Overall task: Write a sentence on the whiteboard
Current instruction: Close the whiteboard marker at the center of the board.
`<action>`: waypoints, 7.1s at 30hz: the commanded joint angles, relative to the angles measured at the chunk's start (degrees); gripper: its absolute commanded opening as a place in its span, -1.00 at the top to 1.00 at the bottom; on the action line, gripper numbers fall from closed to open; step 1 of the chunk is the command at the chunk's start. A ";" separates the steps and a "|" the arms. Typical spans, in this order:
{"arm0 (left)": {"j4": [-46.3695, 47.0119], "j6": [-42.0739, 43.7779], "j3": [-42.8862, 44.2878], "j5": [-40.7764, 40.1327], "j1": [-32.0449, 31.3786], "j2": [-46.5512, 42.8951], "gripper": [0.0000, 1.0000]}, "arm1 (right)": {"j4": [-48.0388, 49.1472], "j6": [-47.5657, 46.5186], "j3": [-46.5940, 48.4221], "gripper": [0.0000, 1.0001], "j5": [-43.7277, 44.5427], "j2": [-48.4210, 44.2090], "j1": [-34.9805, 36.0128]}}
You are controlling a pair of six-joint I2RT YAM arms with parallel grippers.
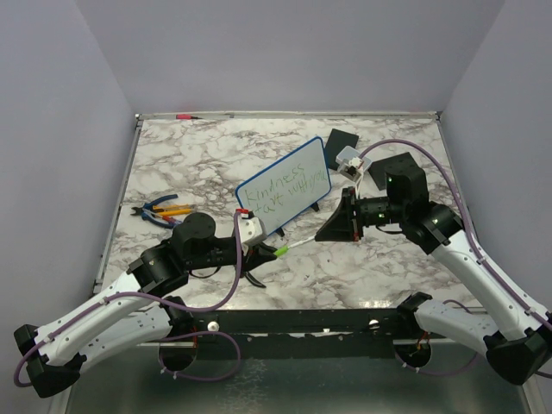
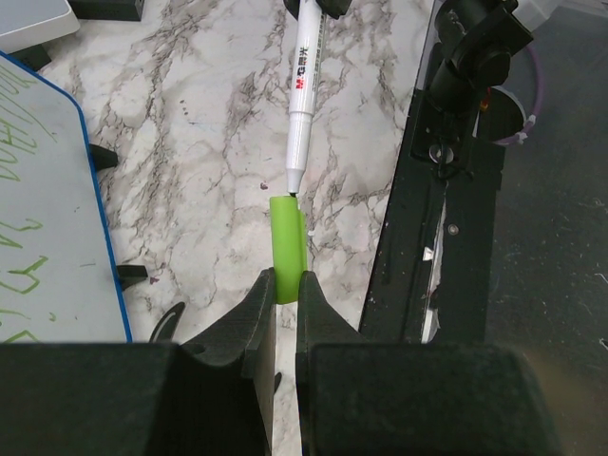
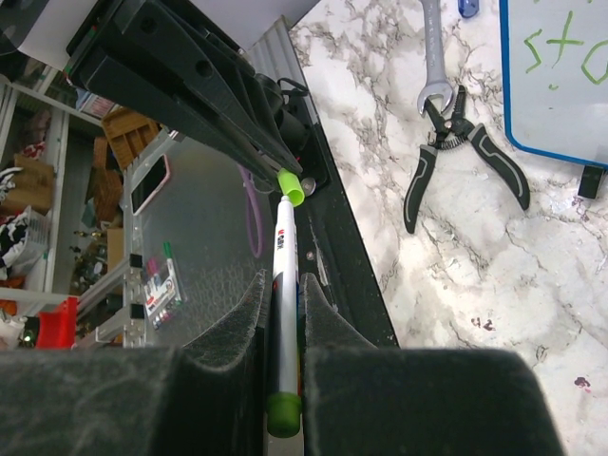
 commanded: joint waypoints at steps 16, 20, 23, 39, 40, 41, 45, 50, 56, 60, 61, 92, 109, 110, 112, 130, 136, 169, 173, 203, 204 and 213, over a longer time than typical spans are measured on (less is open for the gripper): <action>0.93 0.47 -0.33 2.22 0.26 -1.24 1.00 | -0.20 -0.46 -0.24 0.99 3.57 -0.52 -0.05; 0.91 0.48 -0.33 2.24 0.27 -1.23 1.00 | 0.23 -0.04 0.08 0.99 3.28 -1.06 -0.05; 0.91 0.41 -0.33 2.32 0.28 -1.17 1.00 | -0.32 -0.30 0.38 0.99 4.58 -1.57 -0.04; 0.91 0.33 -0.34 2.19 0.26 -0.99 1.00 | -0.12 0.13 -0.29 0.99 -0.07 -1.82 -0.03; 0.98 0.31 -0.34 2.19 0.28 -0.99 1.00 | -0.07 0.10 -0.44 0.99 -0.30 -1.73 -0.10; 0.92 0.32 -0.33 2.23 0.28 -1.06 1.00 | 0.19 0.13 -0.55 0.99 -0.59 -1.78 -0.01; 0.97 0.33 -0.25 2.27 0.28 -0.90 1.00 | 0.94 0.38 -0.93 0.99 -1.60 -1.42 -0.02; 0.96 0.31 -0.25 2.39 0.26 -1.04 1.00 | 0.85 0.02 -1.07 0.99 -1.99 -0.69 -0.02; 0.92 0.40 -0.25 2.59 0.25 -1.17 1.00 | 1.20 -0.14 -1.33 0.99 -2.17 0.19 -0.01; 0.94 0.40 -0.25 2.67 0.26 -1.28 1.00 | 1.46 -0.15 -1.25 0.99 -2.29 0.40 -0.06; 0.93 0.40 -0.25 2.63 0.26 -1.28 1.00 | 1.59 -0.19 -1.24 0.99 -2.35 0.44 -0.01; 4.12 1.40 -3.33 0.55 0.22 -3.10 1.00 | 1.15 -3.53 2.26 0.99 9.11 -3.43 -0.04; 12.66 3.55 -10.42 11.42 0.26 -6.58 1.00 | -8.48 -8.60 1.82 0.99 -1.49 -7.72 -0.08; 12.78 3.49 -10.55 11.77 0.28 -6.54 1.00 | -8.61 -8.73 1.79 0.99 -2.91 -7.45 -0.03; 12.93 3.35 -10.54 12.98 0.25 -6.19 1.00 | -8.77 -8.96 1.86 0.99 -4.88 -6.67 -0.02; 17.60 -31.11 -11.40 -6.32 0.15 3.52 1.00 | -2.52 -1.02 -2.97 0.99 44.15 -13.01 -0.02; 17.65 -50.63 -13.11 -27.53 -8.38 11.77 1.00 | 2.42 0.37 -9.10 0.99 59.31 -18.03 -0.02; 5.79 -49.38 2.55 -41.16 -16.94 52.24 0.55 | 3.14 1.70 -12.27 0.99 65.85 -25.76 -0.01; 4.14 -47.68 4.83 -41.63 -16.95 54.40 0.29 | 3.18 1.73 -12.44 0.99 66.02 -25.70 -0.02; 16.84 3.98 -6.28 -10.79 -2.78 11.83 1.00 | -3.54 -4.88 0.20 0.99 33.06 -9.53 -0.14; 17.43 5.58 -7.24 -9.78 -2.34 10.14 1.00 | -3.37 -5.58 1.08 0.99 31.30 -8.33 -0.30; 20.52 9.83 -13.05 -2.46 -2.01 -1.26 1.00 | 7.88 -4.09 -2.33 0.99 -6.49 0.04 -16.76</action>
